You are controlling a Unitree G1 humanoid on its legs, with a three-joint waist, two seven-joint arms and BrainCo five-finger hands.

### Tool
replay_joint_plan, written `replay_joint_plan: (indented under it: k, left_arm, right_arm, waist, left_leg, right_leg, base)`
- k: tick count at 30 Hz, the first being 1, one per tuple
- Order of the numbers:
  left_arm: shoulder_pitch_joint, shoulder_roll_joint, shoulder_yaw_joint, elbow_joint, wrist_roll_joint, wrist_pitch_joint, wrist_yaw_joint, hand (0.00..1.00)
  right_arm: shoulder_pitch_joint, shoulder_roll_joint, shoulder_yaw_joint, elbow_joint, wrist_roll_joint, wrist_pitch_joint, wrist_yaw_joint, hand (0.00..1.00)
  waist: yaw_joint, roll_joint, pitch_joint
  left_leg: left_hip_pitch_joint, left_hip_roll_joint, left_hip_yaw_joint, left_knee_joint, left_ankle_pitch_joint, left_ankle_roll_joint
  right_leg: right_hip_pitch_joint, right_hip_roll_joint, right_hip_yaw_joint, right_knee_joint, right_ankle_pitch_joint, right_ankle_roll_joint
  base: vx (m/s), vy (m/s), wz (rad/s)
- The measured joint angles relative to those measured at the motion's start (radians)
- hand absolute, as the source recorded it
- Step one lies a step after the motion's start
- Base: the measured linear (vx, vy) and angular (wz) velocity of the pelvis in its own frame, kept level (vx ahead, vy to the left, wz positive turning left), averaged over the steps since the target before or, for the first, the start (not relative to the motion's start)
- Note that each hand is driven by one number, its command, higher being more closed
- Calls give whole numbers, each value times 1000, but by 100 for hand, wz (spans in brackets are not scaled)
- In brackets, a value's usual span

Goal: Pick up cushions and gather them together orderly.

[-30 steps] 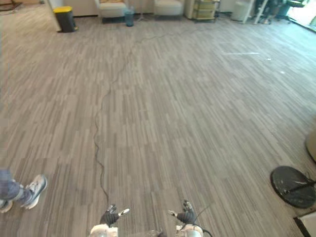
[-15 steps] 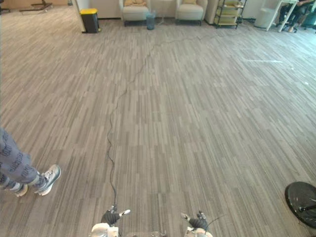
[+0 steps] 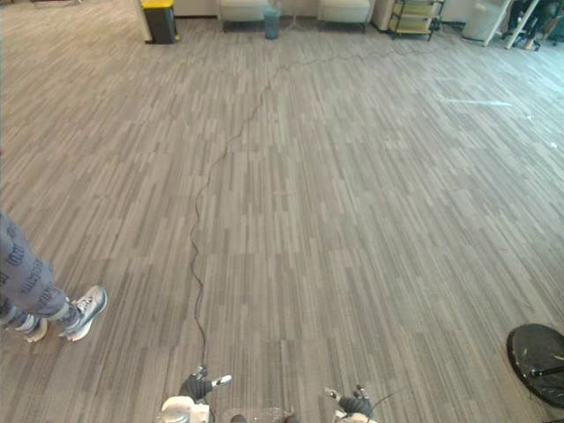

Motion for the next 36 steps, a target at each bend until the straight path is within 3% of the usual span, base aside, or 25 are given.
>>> replay_joint_plan:
  k: [8,11,13,15,17,19,21,25,26,27,28,29,30,31,32,33,34,35,36]
  left_arm:
    - [0,3,-5,-1,0,2,0,0]
    - [0,2,14,-6,0,3,-1,0]
    - [4,-3,69,-28,-1,12,-2,0]
    - [5,-4,130,-75,-5,17,-1,0]
    - [11,-15,182,-106,-11,19,-1,0]
    - [13,-22,207,-143,-26,19,-1,0]
    - [27,-25,208,-180,-44,17,0,0]
    - [30,-33,208,-202,-50,15,0,0]
    - [27,-34,206,-204,-51,14,0,0]
    - [24,-35,206,-209,-54,12,1,0]
    - [25,-34,206,-212,-57,11,1,0]
    - [21,-33,207,-211,-63,7,1,0]
    - [17,-31,212,-207,-63,6,2,0]
    - [16,-31,224,-204,-61,3,2,0]
    - [15,-29,229,-200,-61,2,2,0]
    - [13,-22,225,-182,-61,9,4,0]
    - [12,-22,223,-174,-61,12,4,0]
    - [4,-24,218,-156,-60,21,6,0]
    - [5,-24,207,-138,-59,23,6,0]
  right_arm:
    - [0,0,-19,-2,2,4,3,0]
    - [1,1,-39,-14,1,4,3,0]
    - [10,9,-41,-42,1,4,3,0]
    - [16,19,-58,-82,0,5,3,0]
    - [37,21,-58,-126,1,4,1,0]
    - [35,13,-51,-123,0,9,-1,0]
    - [31,8,-35,-124,-1,10,-3,0]
    - [24,9,-25,-126,-3,24,-5,0]
    - [22,9,-26,-126,-5,26,-7,0]
    - [21,12,-27,-126,-6,26,-11,0]
    - [22,14,-26,-125,-6,26,-12,0]
    - [29,23,-26,-120,-12,28,-12,0]
    - [31,34,-30,-123,-17,28,-11,0]
    - [37,54,-35,-124,-22,30,-8,0]
    - [40,61,-37,-125,-22,31,-7,0]
    - [49,67,-38,-136,-23,33,-5,0]
    - [55,68,-38,-152,-23,34,-4,0]
    - [69,68,-37,-189,-23,28,0,0]
    - [73,68,-36,-212,-23,26,1,0]
  waist:
    - [-2,3,4]
    - [-2,6,11]
    - [0,-1,24]
    - [7,-10,63]
    - [5,4,70]
    - [10,-5,80]
    - [16,1,84]
    - [26,-1,85]
    - [27,1,86]
    - [35,-1,84]
    - [42,-8,78]
    - [55,-25,59]
    - [48,-44,50]
    - [46,-66,44]
    - [46,-73,42]
    - [47,-85,36]
    - [44,-81,39]
    - [38,-73,44]
    - [27,-74,45]
  left_leg:
    - [0,6,21,0,-5,-7]
    - [1,11,27,5,-8,-12]
    - [-6,13,42,44,-35,-33]
    - [-63,30,74,238,-144,-37]
    - [-196,101,166,540,-255,-29]
    - [-291,157,206,769,-283,-14]
    - [-350,214,231,828,-306,-28]
    - [-424,216,276,712,-280,-42]
    - [-451,213,288,657,-244,-52]
    - [-471,207,301,555,-157,-54]
    - [-470,199,300,552,-116,-47]
    - [-466,174,313,565,-111,-13]
    - [-460,158,329,580,-135,10]
    - [-442,145,338,607,-164,25]
    - [-422,139,339,614,-175,32]
    - [-340,121,339,580,-186,38]
    - [-306,116,338,560,-190,40]
    - [-217,105,338,507,-211,42]
    - [-124,94,343,453,-222,44]
  right_leg:
    - [-11,4,19,23,-10,-7]
    - [-47,3,25,103,-53,-16]
    - [-84,-8,31,199,-106,-22]
    - [-90,-21,34,276,-154,-29]
    - [-115,-14,14,347,-216,-45]
    - [-101,-17,-5,382,-262,-64]
    - [-63,-26,-9,389,-302,-60]
    - [-9,-97,14,352,-324,-16]
    - [18,-113,23,313,-322,-12]
    - [48,-131,41,258,-323,-10]
    - [57,-142,52,241,-327,-6]
    - [69,-166,95,229,-324,-4]
    - [63,-194,119,243,-292,27]
    - [56,-213,161,300,-246,70]
    - [51,-214,179,348,-215,67]
    - [-17,-214,202,566,-103,80]
    - [-50,-212,212,657,-68,94]
    - [-145,-194,235,913,-49,128]
    - [-246,-173,229,1110,-81,124]
  base:
    - [-14,-10,-8]
    - [2,-30,-6]
    - [38,-56,-10]
    - [2,-88,-14]
    - [5,-89,19]
    - [100,-22,34]
    - [247,50,16]
    - [356,157,-12]
    - [364,193,-29]
    - [561,336,-37]
    - [523,310,-57]
    - [598,309,-38]
    - [650,300,-28]
    - [642,298,-1]
    - [738,369,-6]
    - [601,277,-6]
    - [698,274,-8]
    - [555,138,-7]
    - [546,115,-8]
